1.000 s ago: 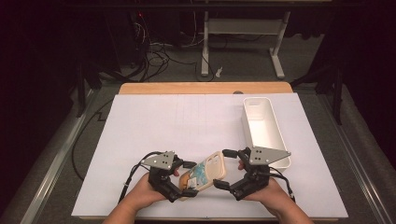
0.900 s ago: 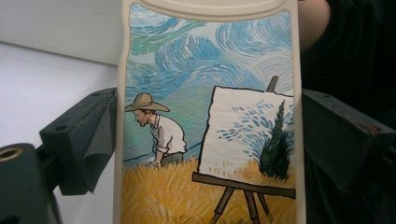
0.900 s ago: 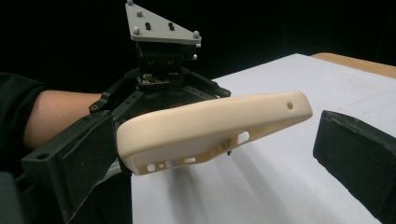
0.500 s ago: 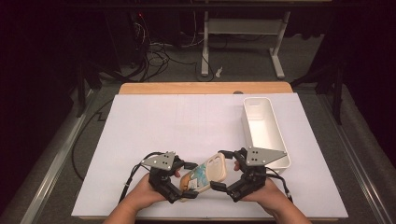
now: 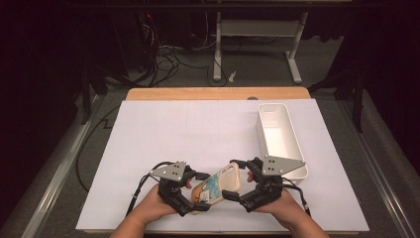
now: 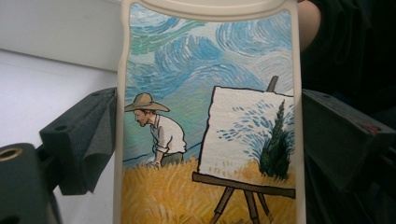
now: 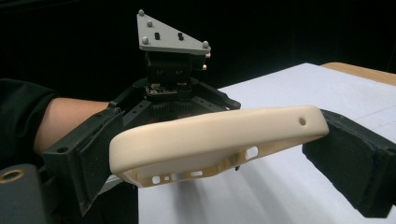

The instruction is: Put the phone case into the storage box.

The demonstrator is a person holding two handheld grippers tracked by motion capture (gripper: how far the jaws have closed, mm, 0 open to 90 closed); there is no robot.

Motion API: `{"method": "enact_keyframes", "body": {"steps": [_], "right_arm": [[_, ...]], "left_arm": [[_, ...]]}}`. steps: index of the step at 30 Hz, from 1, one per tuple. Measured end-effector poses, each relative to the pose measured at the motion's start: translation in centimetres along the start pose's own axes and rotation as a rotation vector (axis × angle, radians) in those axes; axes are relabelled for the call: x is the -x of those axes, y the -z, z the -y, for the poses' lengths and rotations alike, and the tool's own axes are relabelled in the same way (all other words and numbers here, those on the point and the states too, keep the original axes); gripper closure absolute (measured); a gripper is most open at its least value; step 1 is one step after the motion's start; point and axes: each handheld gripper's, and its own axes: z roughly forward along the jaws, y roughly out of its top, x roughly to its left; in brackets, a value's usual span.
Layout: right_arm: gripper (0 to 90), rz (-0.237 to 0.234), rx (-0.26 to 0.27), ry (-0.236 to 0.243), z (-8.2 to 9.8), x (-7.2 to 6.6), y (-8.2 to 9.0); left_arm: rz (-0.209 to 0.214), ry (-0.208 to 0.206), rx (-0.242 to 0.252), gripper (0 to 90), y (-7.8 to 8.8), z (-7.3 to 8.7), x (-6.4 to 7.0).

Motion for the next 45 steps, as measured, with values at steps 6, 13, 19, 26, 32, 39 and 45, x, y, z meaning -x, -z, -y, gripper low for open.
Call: {"method": "enact_keyframes", "body": {"steps": [6,13,19,26,32,39,45], "right_arm": [[7.5,-0.001,0.0,0.001,0.01,0.02,0.01],[8.7,0.0,-0.003,-0.006,0.0,0.04,0.01],[9.5,0.004,-0.001,-0.013,-0.05,0.05,-0.02],[10.4,0.005,-0.001,-0.012,-0.16,-0.08,-0.17],[11.0,0.003,0.0,-0.006,-0.28,-0.24,-0.24],[11.5,0.001,-0.001,-0.002,-0.33,-0.29,-0.4],[11.7,0.002,0.009,-0.005,-0.41,-0.29,-0.38]], "left_arm": [[0.0,0.0,-0.001,10.8,-0.06,0.02,0.0],[-0.011,-0.002,-0.007,10.7,-0.19,0.06,0.04],[-0.024,-0.008,-0.011,10.6,-0.27,0.07,0.08],[-0.032,-0.011,-0.019,10.4,-0.49,0.15,0.18],[-0.038,-0.02,-0.021,10.3,-0.63,0.16,0.28],[-0.044,-0.022,-0.027,10.4,-0.83,0.27,0.32],[-0.052,-0.022,-0.023,9.9,-0.82,0.24,0.41]]}}
